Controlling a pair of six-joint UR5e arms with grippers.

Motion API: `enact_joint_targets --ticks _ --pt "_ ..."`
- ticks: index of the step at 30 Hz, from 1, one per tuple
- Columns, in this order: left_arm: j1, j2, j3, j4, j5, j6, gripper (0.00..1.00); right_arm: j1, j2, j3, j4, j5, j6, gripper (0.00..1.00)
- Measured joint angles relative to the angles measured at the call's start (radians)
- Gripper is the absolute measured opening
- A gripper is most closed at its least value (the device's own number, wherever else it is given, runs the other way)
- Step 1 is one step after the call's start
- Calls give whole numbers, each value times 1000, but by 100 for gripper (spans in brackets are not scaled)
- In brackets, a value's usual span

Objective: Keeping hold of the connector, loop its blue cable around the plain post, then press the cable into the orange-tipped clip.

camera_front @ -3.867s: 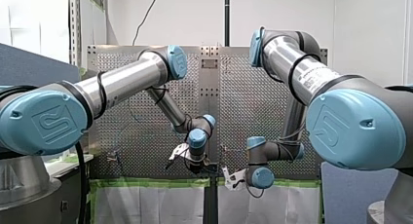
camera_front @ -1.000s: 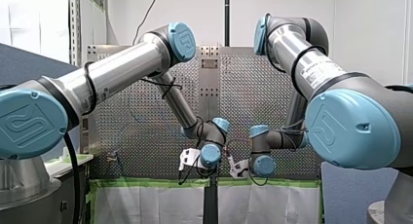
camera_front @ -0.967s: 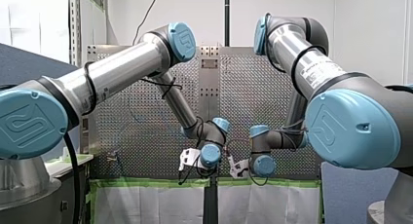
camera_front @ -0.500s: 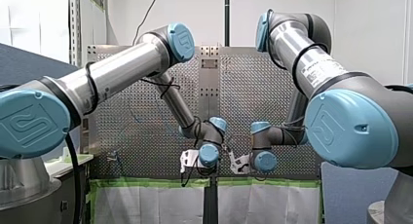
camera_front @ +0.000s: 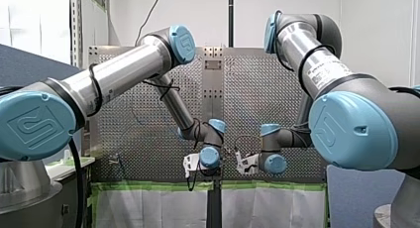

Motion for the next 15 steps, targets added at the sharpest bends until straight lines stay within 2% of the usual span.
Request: enact_joint_targets --ticks 11,15 --pt "8 0 0 58 6 -27 0 -32 0 0 -34 -115 18 0" --pt "13 0 1 67 13 -33 0 -45 0 0 -41 -140 26 0"
